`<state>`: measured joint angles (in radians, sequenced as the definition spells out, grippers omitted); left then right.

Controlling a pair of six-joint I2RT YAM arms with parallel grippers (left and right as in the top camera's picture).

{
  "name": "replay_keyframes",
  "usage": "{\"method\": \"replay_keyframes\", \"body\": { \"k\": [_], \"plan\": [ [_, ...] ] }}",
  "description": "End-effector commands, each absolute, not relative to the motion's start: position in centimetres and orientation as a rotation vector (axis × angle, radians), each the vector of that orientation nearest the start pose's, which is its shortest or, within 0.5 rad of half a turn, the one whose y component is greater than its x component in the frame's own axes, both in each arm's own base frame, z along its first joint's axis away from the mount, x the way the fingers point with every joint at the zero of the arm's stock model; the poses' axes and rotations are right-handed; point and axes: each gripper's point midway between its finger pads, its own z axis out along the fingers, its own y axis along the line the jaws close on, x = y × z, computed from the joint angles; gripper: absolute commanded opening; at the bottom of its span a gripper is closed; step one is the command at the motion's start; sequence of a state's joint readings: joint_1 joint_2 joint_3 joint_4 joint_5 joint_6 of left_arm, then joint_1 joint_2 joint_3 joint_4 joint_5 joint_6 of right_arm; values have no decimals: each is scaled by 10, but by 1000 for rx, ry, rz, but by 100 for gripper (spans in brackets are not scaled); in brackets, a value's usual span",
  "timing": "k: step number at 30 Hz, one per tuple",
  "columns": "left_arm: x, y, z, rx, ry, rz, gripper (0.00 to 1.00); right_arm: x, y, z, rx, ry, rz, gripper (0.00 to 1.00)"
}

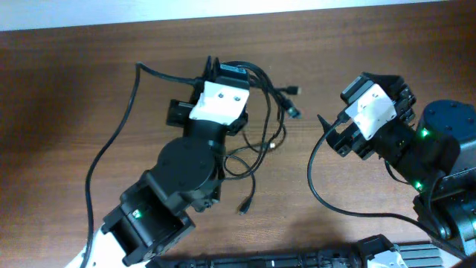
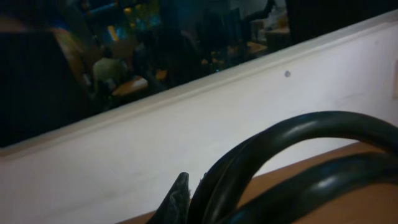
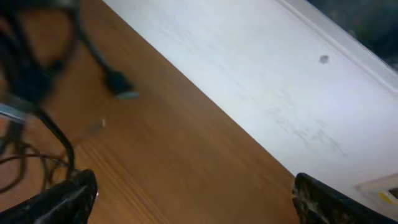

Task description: Untangle cables

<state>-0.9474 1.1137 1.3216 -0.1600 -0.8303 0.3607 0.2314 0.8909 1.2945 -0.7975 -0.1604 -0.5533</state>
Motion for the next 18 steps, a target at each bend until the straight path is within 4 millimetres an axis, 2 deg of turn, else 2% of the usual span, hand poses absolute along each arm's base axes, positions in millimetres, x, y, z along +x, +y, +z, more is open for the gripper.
{"method": "replay_keyframes", "body": {
  "k": [1,6,8,10,11,12,13,14,16,17,18],
  "plan": [
    [286,-172,485,374,1469,275,0,269,83,378,-811,1782,-92,99],
    [288,-177,475,680,1415,560,0,270,84,391,-764,1742,-80,99],
    [291,-177,470,751,1402,638,0,270,84,405,-687,1708,-42,99],
    [299,-176,468,744,1411,661,6,268,83,420,-614,1673,-2,99],
    [306,-179,463,760,1415,664,13,267,83,424,-591,1663,13,99],
    [312,-184,458,786,1413,656,29,266,83,426,-580,1656,24,99],
    [318,-190,451,816,1414,650,37,264,83,427,-569,1656,32,99],
    [323,-194,444,832,1424,651,51,263,83,427,-569,1657,33,99],
    [332,-205,421,861,1476,627,55,261,82,428,-569,1656,32,99],
    [335,-220,390,951,1534,567,59,260,82,428,-568,1653,32,99],
    [335,-228,370,1007,1578,528,71,261,82,428,-568,1653,32,99]
  ]
}}
